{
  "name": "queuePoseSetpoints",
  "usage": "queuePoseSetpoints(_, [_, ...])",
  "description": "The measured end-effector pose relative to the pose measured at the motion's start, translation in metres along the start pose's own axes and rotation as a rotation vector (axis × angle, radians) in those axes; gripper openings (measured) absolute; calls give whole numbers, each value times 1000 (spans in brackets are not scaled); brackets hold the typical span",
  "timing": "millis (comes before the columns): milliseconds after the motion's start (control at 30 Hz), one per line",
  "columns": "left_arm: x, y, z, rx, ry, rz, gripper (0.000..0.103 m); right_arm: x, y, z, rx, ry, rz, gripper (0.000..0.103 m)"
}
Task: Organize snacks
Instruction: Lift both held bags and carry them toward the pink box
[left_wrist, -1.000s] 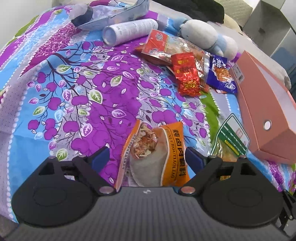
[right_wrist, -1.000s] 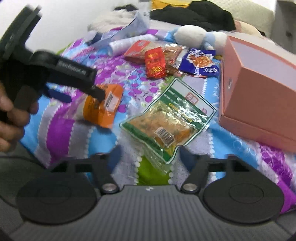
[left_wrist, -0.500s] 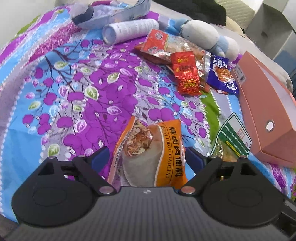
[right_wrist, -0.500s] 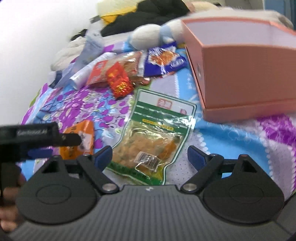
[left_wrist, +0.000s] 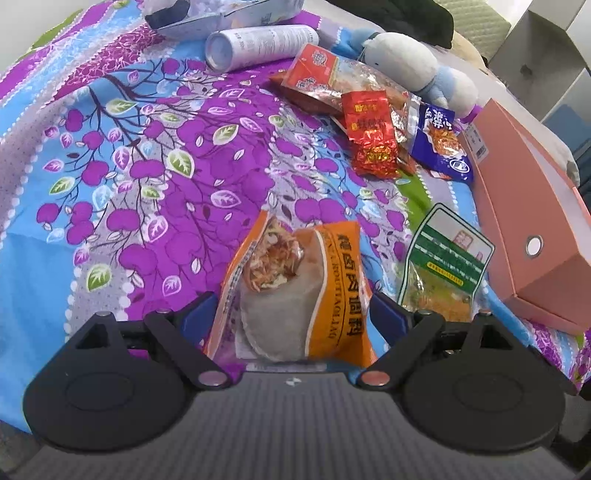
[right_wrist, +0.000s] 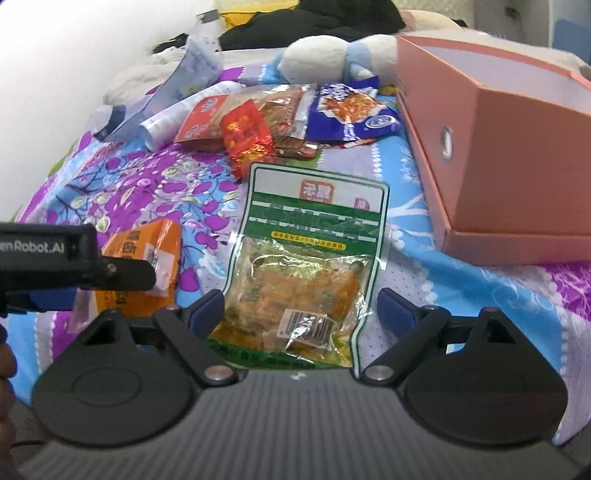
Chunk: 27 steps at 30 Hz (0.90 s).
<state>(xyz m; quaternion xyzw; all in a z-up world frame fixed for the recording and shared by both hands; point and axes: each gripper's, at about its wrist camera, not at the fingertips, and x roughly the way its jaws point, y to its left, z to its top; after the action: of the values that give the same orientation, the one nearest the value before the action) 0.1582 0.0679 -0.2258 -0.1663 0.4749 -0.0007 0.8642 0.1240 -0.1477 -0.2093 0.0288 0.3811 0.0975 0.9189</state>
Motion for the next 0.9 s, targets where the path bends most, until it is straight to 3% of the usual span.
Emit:
queuePoseSetpoints(133, [-3,-2,-1,42,-14,-6,91,-3,-2,0,-21,0,14,81])
queuePoseSetpoints(200, [-6,-5,1,76,-18,-7,91,-5,2,1,-59,4,16,69])
queuePoseSetpoints(300, [-4,-9,3,119,-7,-1,91,-10,3,3,-76,9,11,63])
queuePoseSetpoints(567, [10,-23,3,161,8,8,89,-30,-13,6,-56,-15,-17,62])
queuePoseSetpoints(700, [12,-29,5,167,7,30,78,-32,-15,7,-52,-1,-21,62])
queuePoseSetpoints(900, [3,-33,10,164,-3,17,73,-38,-16,13,-61,2,-26,62])
